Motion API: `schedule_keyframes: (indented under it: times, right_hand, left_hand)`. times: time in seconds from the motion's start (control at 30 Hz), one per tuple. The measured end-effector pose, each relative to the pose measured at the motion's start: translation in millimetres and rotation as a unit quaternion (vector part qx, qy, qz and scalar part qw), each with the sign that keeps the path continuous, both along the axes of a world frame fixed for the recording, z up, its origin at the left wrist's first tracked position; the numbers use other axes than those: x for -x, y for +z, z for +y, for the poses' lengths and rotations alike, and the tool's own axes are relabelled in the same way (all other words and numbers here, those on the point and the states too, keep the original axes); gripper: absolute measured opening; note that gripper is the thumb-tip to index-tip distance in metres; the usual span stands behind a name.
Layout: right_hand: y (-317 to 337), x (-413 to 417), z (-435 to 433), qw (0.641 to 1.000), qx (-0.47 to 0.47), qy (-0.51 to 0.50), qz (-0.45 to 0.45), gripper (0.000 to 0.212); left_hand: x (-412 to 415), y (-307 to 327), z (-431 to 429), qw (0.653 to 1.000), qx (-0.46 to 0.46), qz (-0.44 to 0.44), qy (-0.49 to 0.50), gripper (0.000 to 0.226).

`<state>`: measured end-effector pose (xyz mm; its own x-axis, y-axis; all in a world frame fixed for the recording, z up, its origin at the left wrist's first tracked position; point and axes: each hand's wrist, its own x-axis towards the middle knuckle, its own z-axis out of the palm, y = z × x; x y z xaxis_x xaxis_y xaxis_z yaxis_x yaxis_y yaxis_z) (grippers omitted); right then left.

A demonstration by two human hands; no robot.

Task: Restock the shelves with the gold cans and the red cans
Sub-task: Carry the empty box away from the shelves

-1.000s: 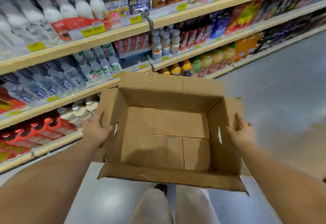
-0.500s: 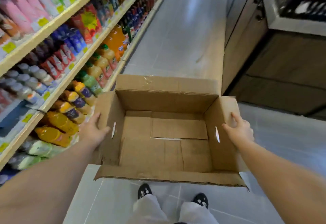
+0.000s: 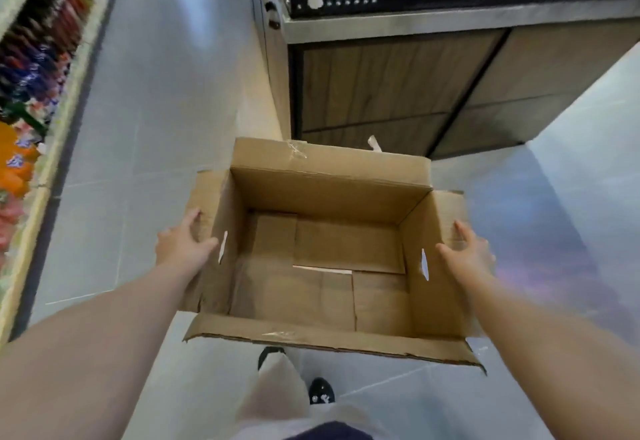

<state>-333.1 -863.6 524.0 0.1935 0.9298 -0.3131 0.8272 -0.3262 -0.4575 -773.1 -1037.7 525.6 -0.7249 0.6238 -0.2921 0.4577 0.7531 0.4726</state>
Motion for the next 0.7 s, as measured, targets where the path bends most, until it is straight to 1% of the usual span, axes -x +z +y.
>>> schedule_keyframes:
  times: [0.17,0.33,0.5,0.7]
  right_hand:
    - [0.3,-33.9,41.7,0.998,0.005,-0.07,0.007,0.063]
    - [2.2,-53.6,89.5,0.99,-0.006,-0.138,0.01,0.061]
    - [7.2,-73.2,123.8,0.978,-0.015,-0.207,0.012,0.061]
    - [8.2,-130.8,175.3,0.965,-0.007,-0.261,0.034,0.062]
  left_hand:
    - [-19.4,-4.4,103.8,0.999,0.007,-0.024,-0.04,0.069]
    - [-30.6,-7.3,215.3,0.993,-0.008,-0.068,-0.095,0.066]
    - [-52.8,4.5,320.3,0.985,0.0,-0.049,-0.167,0.065]
    - [-118.6,6.9,427.4,0.972,0.02,-0.025,-0.234,0.065]
